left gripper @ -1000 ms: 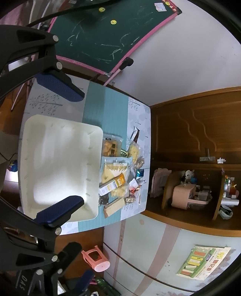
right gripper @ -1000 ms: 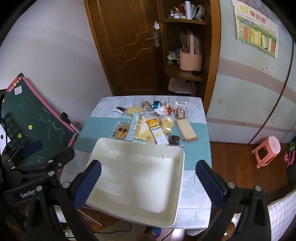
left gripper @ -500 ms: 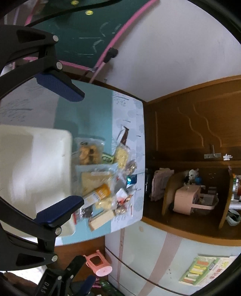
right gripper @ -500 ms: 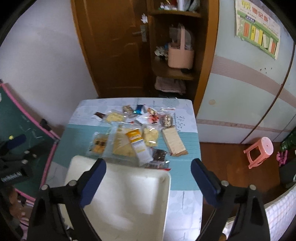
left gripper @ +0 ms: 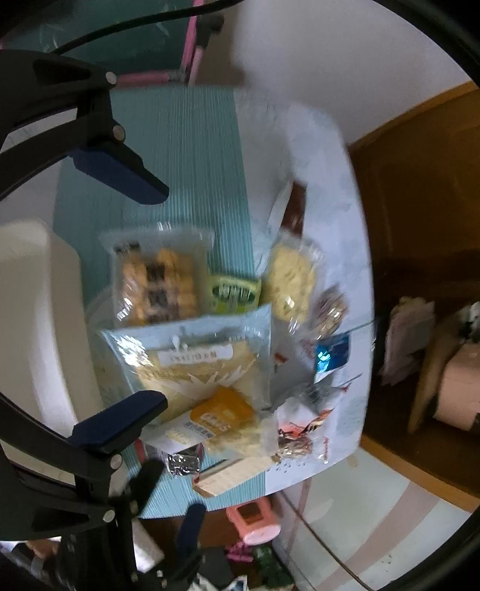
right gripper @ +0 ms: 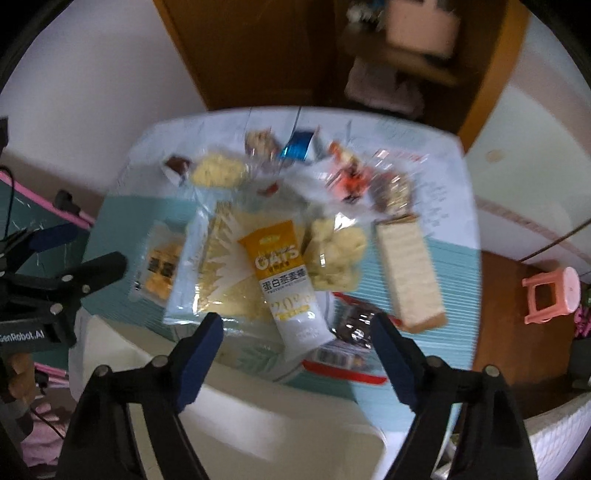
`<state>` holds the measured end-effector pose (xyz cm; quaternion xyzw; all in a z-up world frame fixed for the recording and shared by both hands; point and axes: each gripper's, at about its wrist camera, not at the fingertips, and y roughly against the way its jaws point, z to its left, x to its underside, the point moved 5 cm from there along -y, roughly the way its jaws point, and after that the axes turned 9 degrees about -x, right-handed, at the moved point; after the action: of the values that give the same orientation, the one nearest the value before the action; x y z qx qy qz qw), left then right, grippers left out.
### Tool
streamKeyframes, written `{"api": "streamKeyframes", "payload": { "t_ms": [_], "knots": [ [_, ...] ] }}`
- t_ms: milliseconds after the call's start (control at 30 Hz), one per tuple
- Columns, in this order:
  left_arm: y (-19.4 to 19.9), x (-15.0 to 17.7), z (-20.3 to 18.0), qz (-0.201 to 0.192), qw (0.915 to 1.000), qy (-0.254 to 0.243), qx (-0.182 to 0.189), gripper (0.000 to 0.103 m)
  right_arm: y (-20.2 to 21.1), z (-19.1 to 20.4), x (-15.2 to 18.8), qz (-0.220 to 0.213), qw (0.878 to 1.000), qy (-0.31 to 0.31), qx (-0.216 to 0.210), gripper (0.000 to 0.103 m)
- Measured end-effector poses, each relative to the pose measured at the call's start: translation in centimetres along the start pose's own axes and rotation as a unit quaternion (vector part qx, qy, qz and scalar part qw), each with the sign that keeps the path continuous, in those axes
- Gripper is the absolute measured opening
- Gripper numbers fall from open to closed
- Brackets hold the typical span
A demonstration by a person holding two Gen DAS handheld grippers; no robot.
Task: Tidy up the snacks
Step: 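Grasp the clear puffed-snack bag with the left tool while the right tool grasps the OATS stick, then carry both snacks over the white tray and open both tools to drop them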
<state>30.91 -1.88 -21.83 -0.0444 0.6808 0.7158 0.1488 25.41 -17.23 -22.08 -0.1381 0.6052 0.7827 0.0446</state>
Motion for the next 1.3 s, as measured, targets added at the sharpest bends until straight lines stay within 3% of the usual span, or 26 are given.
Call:
{"api": "streamKeyframes", "payload": {
  "t_ms": [100,333,533,600,700,767,900,1167,1300],
  "knots": [
    [-2.4,-1.0,-0.8,0.009,0.9996,-0.007,0.024,0.101,-2.7,-0.8,-0.1,0.029,1.000,-0.004,0.006,0.079],
    [-6.8,-2.8,-1.9,0.032,0.9984,-0.028,0.038,0.101,-7.0,-1.9,0.0,0.082,0.996,-0.023,0.008,0.078],
    [-9.5,-3.4,-3.4,0.062,0.9942,-0.022,0.086,0.089,-8.6,-1.4,0.1,0.097,0.995,-0.016,0.024,0.074],
    [-9.8,-3.4,-4.1,0.064,0.9925,-0.024,0.102,0.075,-8.7,-1.1,0.2,0.097,0.995,-0.008,0.027,0.066],
    [-9.8,-3.3,-5.4,0.053,0.9917,-0.040,0.110,0.061,-8.9,-0.4,0.0,0.097,0.995,0.010,0.025,0.042],
    [-9.5,-3.1,-6.0,0.041,0.9912,-0.050,0.116,0.044,-8.7,0.1,0.1,0.101,0.995,0.017,0.022,0.038],
    [-8.0,-3.3,-5.6,0.024,0.9893,-0.027,0.141,0.026,-8.4,0.9,0.5,0.089,0.996,0.022,0.023,0.036],
    [-1.9,-2.7,-3.2,-0.030,0.9932,-0.016,0.111,0.017,-4.1,2.0,1.1,0.041,0.999,0.002,-0.027,0.036],
    [3.0,-2.4,-2.0,-0.080,0.9917,-0.013,0.100,0.017,0.2,2.2,1.1,0.001,0.999,0.003,-0.046,0.036]
  ]
}}
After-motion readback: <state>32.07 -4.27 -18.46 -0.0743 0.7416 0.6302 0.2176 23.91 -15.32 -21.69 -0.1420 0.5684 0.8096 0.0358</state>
